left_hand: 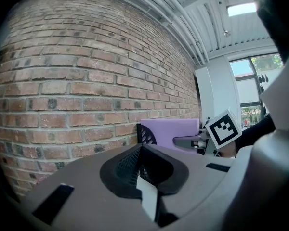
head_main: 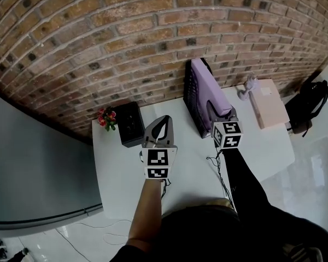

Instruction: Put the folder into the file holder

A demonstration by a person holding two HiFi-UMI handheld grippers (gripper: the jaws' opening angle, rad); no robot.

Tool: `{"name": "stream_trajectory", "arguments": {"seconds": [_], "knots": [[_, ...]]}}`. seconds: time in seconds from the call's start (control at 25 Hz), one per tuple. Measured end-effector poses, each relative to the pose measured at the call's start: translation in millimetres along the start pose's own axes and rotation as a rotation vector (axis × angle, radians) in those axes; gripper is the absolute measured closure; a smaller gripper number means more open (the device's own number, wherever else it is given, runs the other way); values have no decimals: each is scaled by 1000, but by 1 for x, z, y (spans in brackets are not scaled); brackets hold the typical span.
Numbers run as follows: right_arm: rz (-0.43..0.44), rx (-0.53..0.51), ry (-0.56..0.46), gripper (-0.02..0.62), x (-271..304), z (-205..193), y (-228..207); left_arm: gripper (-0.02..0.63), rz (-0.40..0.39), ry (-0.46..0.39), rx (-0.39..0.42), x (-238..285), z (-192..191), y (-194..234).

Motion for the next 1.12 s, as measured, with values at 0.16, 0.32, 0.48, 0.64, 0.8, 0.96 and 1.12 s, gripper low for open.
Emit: {"name": "stream_trajectory", "arguments": {"seconds": [0.16, 0.32, 0.48, 0.64, 0.8, 0.96, 1.12], "knots": [[0, 10, 7, 426, 0, 0, 1, 597, 16, -1, -7, -7, -1, 4], [-7, 27, 7, 390, -1, 1, 1, 597, 31, -4, -18, -13, -4, 5], [7, 26, -1, 347, -2, 4, 2, 597, 41, -4, -28, -15, -6, 4], [28, 16, -5, 303, -8, 9, 4, 597, 43, -9, -28, -17, -4, -2], [30, 20, -7, 293, -18, 13, -1, 597, 46, -17, -30, -19, -1, -13], [51, 33, -30, 291, -31, 20, -5, 597, 45, -38, -53, -21, -1, -23], [96, 45, -38, 258, -47, 23, -9, 597, 61, -43, -70, -26, 3, -38]]}}
Point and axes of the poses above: the fingertips, and each gripper's own axes: x forward along the fingers, y to its left, z out of its top, the point moved 6 cm from there along -x, backward along the fingers, and after that the axes turned 4 degrees about -z, right-handed, at the moved point
